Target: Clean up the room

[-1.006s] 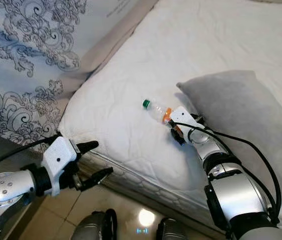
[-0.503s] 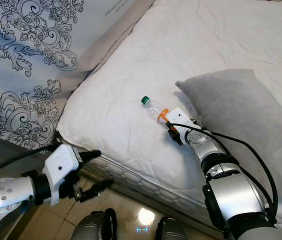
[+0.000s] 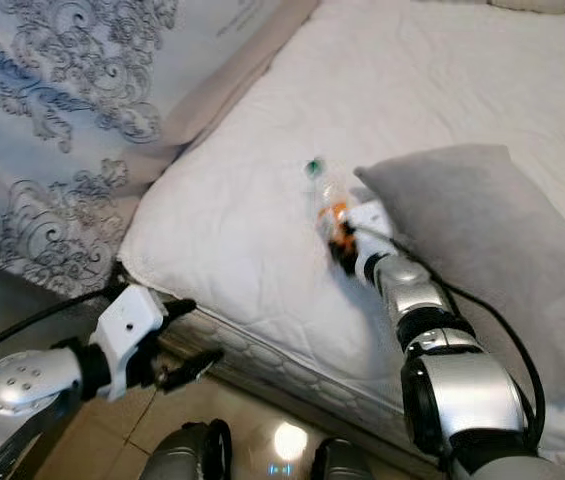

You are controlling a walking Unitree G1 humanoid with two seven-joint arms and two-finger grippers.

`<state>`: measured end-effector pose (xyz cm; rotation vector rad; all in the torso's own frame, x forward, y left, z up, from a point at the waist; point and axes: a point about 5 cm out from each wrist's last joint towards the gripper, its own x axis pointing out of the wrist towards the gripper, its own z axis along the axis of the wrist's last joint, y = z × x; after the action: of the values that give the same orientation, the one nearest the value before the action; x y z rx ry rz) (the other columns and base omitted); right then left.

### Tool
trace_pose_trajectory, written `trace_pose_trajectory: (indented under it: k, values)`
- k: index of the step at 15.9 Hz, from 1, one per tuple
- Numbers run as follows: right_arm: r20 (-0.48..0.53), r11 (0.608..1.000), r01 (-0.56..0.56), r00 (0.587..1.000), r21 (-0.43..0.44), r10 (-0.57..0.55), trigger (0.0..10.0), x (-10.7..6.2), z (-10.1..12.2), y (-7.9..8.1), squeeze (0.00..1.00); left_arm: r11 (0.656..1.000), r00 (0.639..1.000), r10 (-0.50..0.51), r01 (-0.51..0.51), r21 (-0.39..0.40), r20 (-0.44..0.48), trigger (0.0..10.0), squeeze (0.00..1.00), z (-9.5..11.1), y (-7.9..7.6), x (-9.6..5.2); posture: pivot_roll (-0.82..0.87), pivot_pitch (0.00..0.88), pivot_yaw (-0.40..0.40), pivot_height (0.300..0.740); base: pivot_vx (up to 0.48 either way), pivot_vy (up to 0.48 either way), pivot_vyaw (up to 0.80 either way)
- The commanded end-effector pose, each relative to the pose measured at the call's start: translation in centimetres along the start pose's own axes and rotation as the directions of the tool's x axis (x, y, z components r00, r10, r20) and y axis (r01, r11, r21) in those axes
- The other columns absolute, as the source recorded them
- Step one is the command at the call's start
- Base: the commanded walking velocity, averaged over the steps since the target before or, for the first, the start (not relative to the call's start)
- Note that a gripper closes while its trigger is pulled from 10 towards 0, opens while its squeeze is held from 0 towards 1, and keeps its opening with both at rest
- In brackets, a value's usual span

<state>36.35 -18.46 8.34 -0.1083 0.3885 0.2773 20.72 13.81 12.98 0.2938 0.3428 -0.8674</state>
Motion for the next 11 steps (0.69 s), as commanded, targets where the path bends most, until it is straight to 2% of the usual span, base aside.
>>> trace_pose_trajectory:
  k: [1, 2, 3, 4, 5, 6, 7, 8, 9, 10, 11]
  values:
    - [0.078, 0.996, -0.004, 0.997, 0.092, -0.003, 0.0, -0.4, -0.3, -0.1, 0.0, 0.999, 0.999, 0.045, -0.045, 0.003, -0.025, 10.0, 0.0, -0.8, 0.4, 0.3, 0.1, 0.017, 0.039, 0.74, 0.0, 0.0, 0.0]
    - [0.098, 0.994, -0.01, 0.995, 0.113, -0.001, 0.0, -0.5, -0.5, -0.1, 0.0, 0.998, 0.997, 0.065, -0.065, 0.002, -0.029, 10.0, 0.0, -1.0, 0.5, 0.4, 0.1, 0.017, 0.039, 0.74, 0.0, 0.0, 0.0]
    - [0.161, 0.987, -0.044, 0.987, 0.154, 0.019, 0.0, -1.1, -1.1, 0.5, 0.0, 0.993, 0.993, 0.115, -0.115, 0.014, -0.034, 10.0, 0.0, -1.5, 1.0, 0.8, 0.07, 0.0, 0.042, 0.74, 0.0, 0.0, 0.0]
    - [0.234, 0.966, -0.103, 0.971, 0.236, 0.046, 2.2, -2.6, -2.1, 1.8, 0.0, 0.981, 0.981, 0.193, -0.193, 0.023, -0.029, 10.0, 0.0, -1.7, 1.7, 1.3, 0.06, 0.0, 0.05, 0.74, 0.0, 0.0, 0.0]
    - [0.267, 0.961, -0.124, 0.962, 0.246, 0.056, 10.0, -4.1, -2.8, 2.9, 0.0, 0.965, 0.965, 0.261, -0.261, 0.011, -0.017, 10.0, 0.0, -1.9, 2.3, 1.7, 0.04, 0.0, 0.061, 0.74, 0.0, 0.0, 0.0]
    - [0.283, 0.965, -0.125, 0.958, 0.233, 0.056, 10.0, -5.6, -3.7, 4.1, 0.0, 0.939, 0.94, 0.342, -0.342, -0.043, -0.016, 10.0, 0.0, -2.3, 2.9, 2.2, 0.01, 0.0, 0.069, 0.74, 0.0, 0.0, 0.0]
    - [0.284, 0.965, -0.11, 0.958, 0.238, 0.039, 10.0, -6.2, -4.1, 4.5, 0.0, 0.922, 0.924, 0.382, -0.382, -0.068, -0.009, 10.0, 0.0, -2.6, 3.2, 2.4, 0.0, 0.0, 0.071, 0.74, 0.0, 0.0, 0.0]
    - [0.273, 0.964, -0.073, 0.962, 0.257, 0.0, 10.0, -7.2, -4.9, 5.0, 0.0, 0.889, 0.894, 0.447, -0.446, -0.102, -0.007, 10.0, 0.0, -3.1, 3.7, 2.9, -0.01, 0.0, 0.069, 0.74, 0.0, 0.0, 0.8]
    - [0.263, 0.963, -0.05, 0.965, 0.263, -0.022, 10.0, -8.2, -5.5, 5.5, 0.0, 0.869, 0.873, 0.487, -0.485, -0.1, -0.005, 10.0, 0.0, -3.4, 4.0, 3.3, -0.01, 0.0, 0.07, 0.74, 0.0, 0.0, 0.8]
    - [0.25, 0.968, -0.044, 0.968, 0.247, -0.019, 10.0, -9.0, -6.1, 6.1, 0.0, 0.835, 0.841, 0.54, -0.538, -0.12, -0.01, 10.0, 0.0, -3.6, 4.4, 3.3, -0.02, 0.0, 0.068, 0.74, 0.0, 0.0, 0.8]
    - [0.226, 0.972, -0.038, 0.974, 0.233, -0.016, 10.0, -9.8, -6.4, 6.7, 0.0, 0.792, 0.808, 0.59, -0.582, -0.181, -0.018, 10.0, 0.0, -4.0, 4.7, 3.1, -0.02, 0.0, 0.063, 0.74, 0.0, 0.0, 0.8]
